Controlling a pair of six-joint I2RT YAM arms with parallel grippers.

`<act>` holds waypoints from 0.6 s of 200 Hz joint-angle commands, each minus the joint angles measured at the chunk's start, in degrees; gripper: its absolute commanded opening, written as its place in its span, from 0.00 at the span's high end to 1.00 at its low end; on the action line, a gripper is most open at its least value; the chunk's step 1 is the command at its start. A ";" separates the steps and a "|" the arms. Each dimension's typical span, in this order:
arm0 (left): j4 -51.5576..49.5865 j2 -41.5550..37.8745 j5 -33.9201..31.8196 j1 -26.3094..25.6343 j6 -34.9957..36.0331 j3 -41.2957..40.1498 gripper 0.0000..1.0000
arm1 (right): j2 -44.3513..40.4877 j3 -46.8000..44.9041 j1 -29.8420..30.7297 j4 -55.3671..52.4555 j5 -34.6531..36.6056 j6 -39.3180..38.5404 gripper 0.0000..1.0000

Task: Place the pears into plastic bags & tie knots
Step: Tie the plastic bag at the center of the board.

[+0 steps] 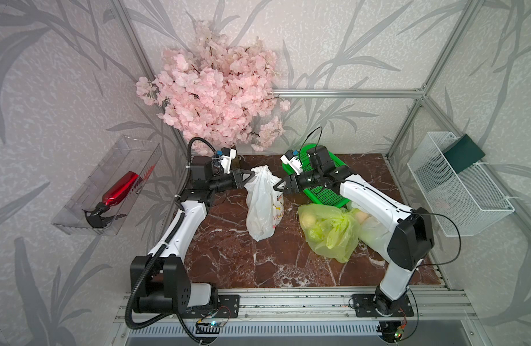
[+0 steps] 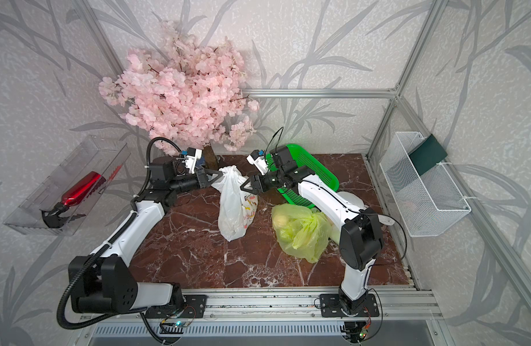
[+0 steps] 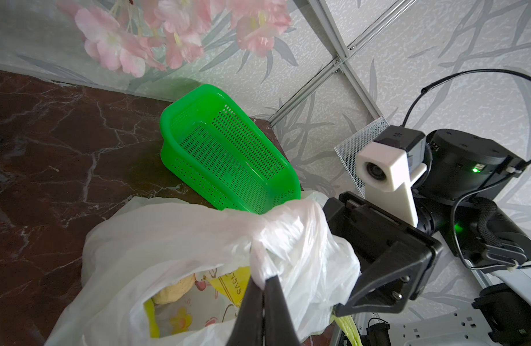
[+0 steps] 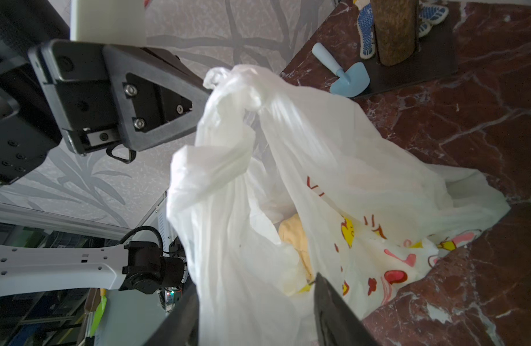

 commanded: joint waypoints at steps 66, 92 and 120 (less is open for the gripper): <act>0.52 -0.80 0.37 -0.04 0.50 0.33 1.00 | -2.33 -2.97 -1.90 11.64 -7.18 10.73 0.45; 0.45 -0.86 0.35 -0.01 0.50 0.25 1.00 | -1.73 -2.70 -2.20 12.00 -7.51 11.24 0.48; 0.37 -0.79 0.19 0.02 0.59 0.33 1.00 | -1.64 -2.93 -2.30 12.83 -7.87 12.32 0.50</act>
